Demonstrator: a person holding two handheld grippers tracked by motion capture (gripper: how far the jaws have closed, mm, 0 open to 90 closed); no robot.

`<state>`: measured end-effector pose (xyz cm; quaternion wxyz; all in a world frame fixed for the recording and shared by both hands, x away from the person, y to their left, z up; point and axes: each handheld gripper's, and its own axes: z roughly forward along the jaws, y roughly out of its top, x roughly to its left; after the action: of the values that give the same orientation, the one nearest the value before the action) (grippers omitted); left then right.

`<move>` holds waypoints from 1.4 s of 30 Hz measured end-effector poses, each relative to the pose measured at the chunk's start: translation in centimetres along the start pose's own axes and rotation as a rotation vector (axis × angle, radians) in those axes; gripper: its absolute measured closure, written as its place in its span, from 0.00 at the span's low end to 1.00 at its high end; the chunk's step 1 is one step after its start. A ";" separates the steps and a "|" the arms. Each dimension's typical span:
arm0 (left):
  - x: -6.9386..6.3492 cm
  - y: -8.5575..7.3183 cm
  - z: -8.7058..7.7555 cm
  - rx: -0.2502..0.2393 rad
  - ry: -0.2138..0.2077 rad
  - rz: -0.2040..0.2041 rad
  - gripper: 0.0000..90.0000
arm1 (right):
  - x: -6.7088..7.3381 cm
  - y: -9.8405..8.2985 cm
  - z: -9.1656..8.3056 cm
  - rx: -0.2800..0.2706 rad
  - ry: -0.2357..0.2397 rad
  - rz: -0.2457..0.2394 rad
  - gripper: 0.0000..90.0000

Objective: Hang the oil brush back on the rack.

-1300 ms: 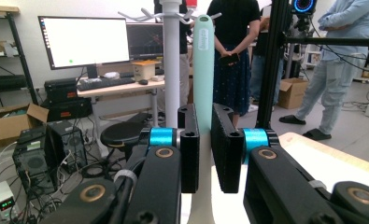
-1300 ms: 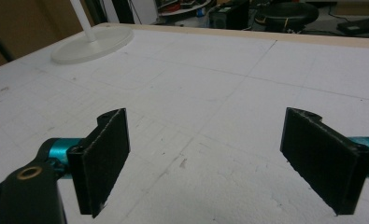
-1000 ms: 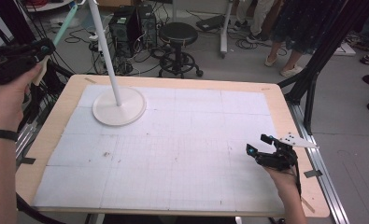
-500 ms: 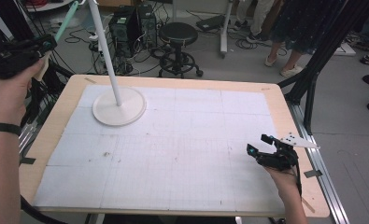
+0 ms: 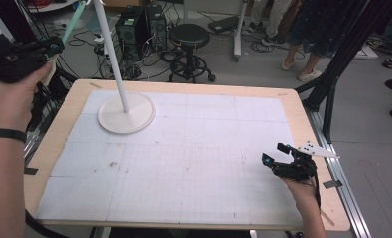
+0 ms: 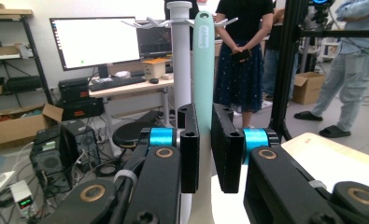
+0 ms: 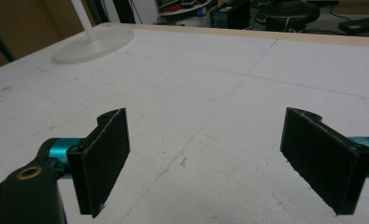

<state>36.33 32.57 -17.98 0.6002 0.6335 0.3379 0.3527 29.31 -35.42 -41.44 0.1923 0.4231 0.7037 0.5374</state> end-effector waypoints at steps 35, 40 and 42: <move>-2.9 -7.9 -3.0 0.110 -0.041 0.011 0.27 | -0.1 -0.2 0.7 0.017 0.015 0.000 0.16; -4.4 -11.1 -4.2 0.120 -0.060 0.001 0.27 | 0.0 -0.1 1.0 0.023 0.018 -0.008 0.17; -4.8 -12.4 -4.4 0.127 -0.070 -0.005 0.26 | 0.0 -0.1 1.0 0.022 0.019 -0.006 0.17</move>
<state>29.99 31.41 -30.40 0.5712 0.6812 0.3401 0.3067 29.98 -34.84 -41.84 0.1827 0.4181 0.7125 0.5331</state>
